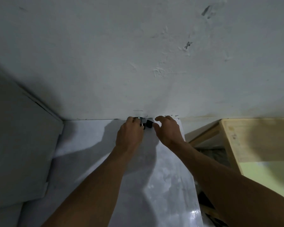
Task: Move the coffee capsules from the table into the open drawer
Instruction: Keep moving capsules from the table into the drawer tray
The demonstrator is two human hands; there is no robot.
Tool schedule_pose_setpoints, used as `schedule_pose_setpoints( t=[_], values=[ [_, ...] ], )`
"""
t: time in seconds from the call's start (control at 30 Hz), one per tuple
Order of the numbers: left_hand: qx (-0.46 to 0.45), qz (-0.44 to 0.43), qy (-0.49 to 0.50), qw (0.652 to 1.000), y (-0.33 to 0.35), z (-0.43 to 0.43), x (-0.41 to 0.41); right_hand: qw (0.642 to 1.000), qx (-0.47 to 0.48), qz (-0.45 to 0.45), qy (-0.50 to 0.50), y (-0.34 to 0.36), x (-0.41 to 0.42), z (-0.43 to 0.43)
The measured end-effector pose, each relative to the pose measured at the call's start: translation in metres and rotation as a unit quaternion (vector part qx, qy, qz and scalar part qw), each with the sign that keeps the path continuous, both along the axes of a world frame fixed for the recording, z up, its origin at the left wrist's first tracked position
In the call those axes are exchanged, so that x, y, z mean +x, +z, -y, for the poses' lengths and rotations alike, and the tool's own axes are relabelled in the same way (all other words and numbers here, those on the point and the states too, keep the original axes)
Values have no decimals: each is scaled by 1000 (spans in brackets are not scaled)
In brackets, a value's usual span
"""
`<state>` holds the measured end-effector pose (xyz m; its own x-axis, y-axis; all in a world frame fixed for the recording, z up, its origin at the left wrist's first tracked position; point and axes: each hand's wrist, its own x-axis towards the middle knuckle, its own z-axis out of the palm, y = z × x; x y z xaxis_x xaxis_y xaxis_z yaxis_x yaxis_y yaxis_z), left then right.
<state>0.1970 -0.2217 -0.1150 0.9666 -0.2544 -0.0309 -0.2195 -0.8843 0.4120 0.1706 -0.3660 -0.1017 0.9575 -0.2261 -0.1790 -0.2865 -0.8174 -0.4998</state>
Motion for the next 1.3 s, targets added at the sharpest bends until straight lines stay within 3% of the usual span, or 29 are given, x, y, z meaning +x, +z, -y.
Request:
schedule_pose_setpoints(
  t=[0.47,1.0,1.3],
  values=[
    [-15,-47,-15,999,-25,8,11,996,86,1,1,-33,21,-4],
    [-48,-42,-38,997,-21,-12,-6,998,30,-18,44,-25,-2,-3],
    [-98,-32,-54,993,22,-34,-22,999,4,34,36,20,-39,-19]
  ],
)
